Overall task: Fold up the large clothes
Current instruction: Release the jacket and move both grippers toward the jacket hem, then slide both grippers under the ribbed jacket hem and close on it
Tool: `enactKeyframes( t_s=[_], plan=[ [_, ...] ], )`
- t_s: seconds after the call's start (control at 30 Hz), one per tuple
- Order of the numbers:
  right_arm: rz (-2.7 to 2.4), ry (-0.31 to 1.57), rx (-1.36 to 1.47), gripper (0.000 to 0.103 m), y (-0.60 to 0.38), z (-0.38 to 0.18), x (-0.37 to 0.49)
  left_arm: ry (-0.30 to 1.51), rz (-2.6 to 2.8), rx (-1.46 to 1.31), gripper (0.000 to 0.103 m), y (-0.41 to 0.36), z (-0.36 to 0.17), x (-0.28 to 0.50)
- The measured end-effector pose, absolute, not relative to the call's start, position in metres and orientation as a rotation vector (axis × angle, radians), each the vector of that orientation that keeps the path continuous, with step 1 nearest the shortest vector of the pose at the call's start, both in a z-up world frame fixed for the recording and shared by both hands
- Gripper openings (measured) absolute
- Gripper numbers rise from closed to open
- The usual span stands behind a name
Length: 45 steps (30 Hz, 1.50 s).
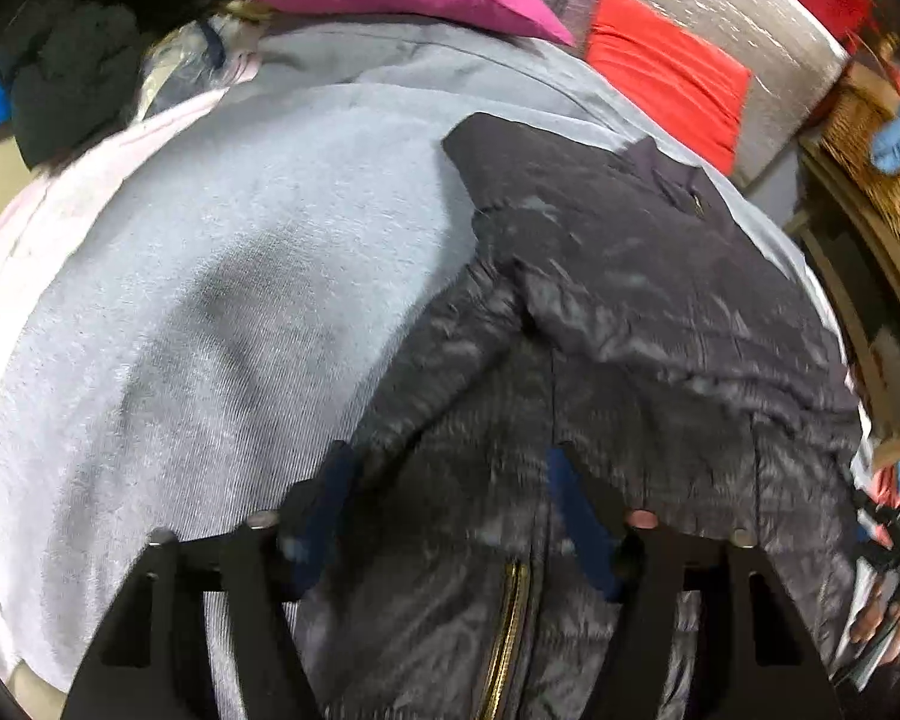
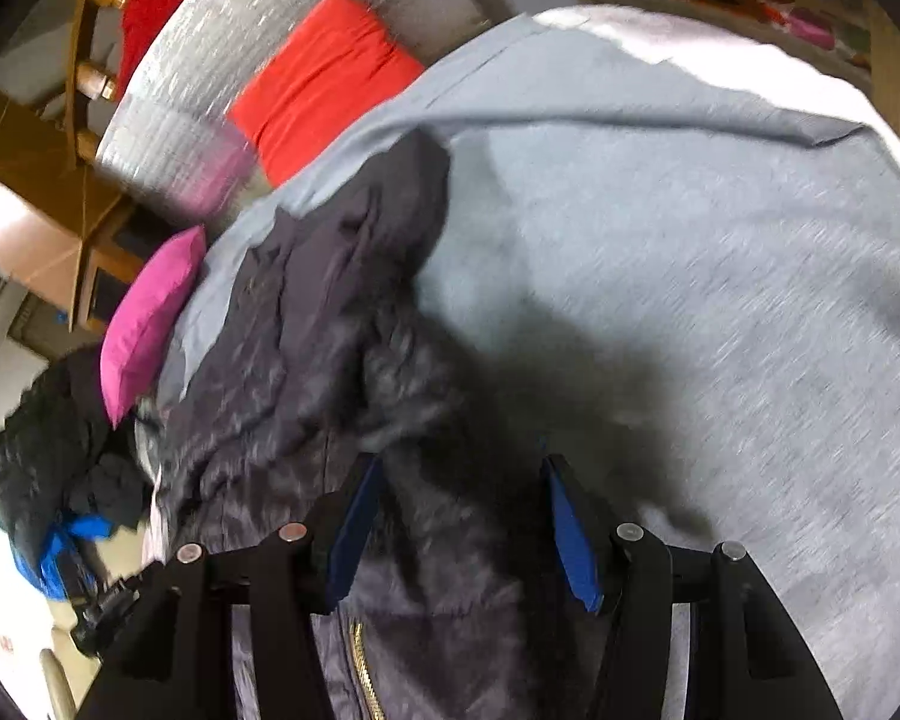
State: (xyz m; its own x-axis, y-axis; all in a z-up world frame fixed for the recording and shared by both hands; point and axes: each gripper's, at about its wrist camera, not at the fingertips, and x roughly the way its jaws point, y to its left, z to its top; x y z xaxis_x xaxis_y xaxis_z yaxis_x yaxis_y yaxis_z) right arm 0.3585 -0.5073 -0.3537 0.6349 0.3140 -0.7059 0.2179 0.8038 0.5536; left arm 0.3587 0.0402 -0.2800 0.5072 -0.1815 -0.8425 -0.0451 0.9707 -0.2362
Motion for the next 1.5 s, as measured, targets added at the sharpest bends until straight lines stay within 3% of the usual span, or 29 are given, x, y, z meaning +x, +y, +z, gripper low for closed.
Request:
enactKeyframes(
  t_s=[0.03,0.07,0.13,0.23,0.3,0.37,0.43,0.47,0.57,0.6,0.67,0.77,0.87,1.0,1.03,1.1,1.13,1.17,1.2,1.5],
  plan=[
    [0.063,0.879,0.618,0.053,-0.500,-0.349,0.355,1.040,-0.085,-0.223,0.039,0.038,-0.281,0.356],
    [0.073,0.866,0.597,0.046,-0.495,-0.346,0.353,1.045,-0.087,-0.222,0.035,0.037,-0.283,0.353],
    [0.114,0.828,0.582,0.040,-0.488,-0.338,0.344,1.040,-0.080,-0.231,0.032,0.039,-0.283,0.349],
    [0.095,0.834,0.570,0.040,-0.486,-0.339,0.339,1.026,-0.059,-0.245,0.033,0.046,-0.283,0.341],
    [0.068,0.870,0.580,0.040,-0.489,-0.346,0.340,1.039,-0.037,-0.256,0.044,0.054,-0.285,0.337],
    [0.043,0.888,0.586,0.041,-0.493,-0.349,0.340,1.039,-0.005,-0.254,0.069,0.059,-0.285,0.332],
    [0.044,0.891,0.601,0.047,-0.500,-0.350,0.336,1.025,0.036,-0.228,0.070,0.065,-0.284,0.324],
    [0.047,0.895,0.605,0.058,-0.503,-0.351,0.335,1.022,0.045,-0.218,0.070,0.067,-0.284,0.320],
    [0.054,0.920,0.568,0.060,-0.500,-0.358,0.334,1.034,0.029,-0.207,0.069,0.073,-0.288,0.311],
    [0.055,0.909,0.544,0.060,-0.498,-0.357,0.332,1.038,0.018,-0.207,0.064,0.073,-0.291,0.308],
    [0.068,0.903,0.512,0.057,-0.492,-0.355,0.330,1.053,-0.012,-0.216,0.026,0.071,-0.296,0.305],
    [0.100,0.855,0.503,0.038,-0.484,-0.347,0.322,1.017,-0.044,-0.194,0.012,0.066,-0.296,0.294],
    [0.142,0.786,0.508,0.038,-0.477,-0.337,0.313,0.949,-0.080,-0.187,0.009,0.059,-0.286,0.284],
    [0.106,0.831,0.529,0.038,-0.478,-0.348,0.312,0.946,-0.096,-0.189,0.009,0.059,-0.287,0.276],
    [0.101,0.844,0.559,0.038,-0.482,-0.350,0.311,0.961,-0.095,-0.200,0.015,0.062,-0.290,0.272],
    [0.109,0.852,0.628,0.039,-0.491,-0.351,0.305,0.994,-0.089,-0.236,0.043,0.066,-0.295,0.268],
    [0.115,0.853,0.659,0.045,-0.495,-0.351,0.300,1.007,-0.090,-0.261,0.063,0.067,-0.298,0.266],
    [0.117,0.850,0.678,0.062,-0.500,-0.352,0.295,1.008,-0.095,-0.284,0.066,0.071,-0.299,0.259],
    [0.116,0.842,0.700,0.068,-0.503,-0.351,0.287,1.009,-0.098,-0.299,0.066,0.074,-0.300,0.254],
    [0.154,0.826,0.786,0.069,-0.515,-0.352,0.212,1.050,-0.163,-0.328,0.066,0.074,-0.302,0.208]
  ],
)
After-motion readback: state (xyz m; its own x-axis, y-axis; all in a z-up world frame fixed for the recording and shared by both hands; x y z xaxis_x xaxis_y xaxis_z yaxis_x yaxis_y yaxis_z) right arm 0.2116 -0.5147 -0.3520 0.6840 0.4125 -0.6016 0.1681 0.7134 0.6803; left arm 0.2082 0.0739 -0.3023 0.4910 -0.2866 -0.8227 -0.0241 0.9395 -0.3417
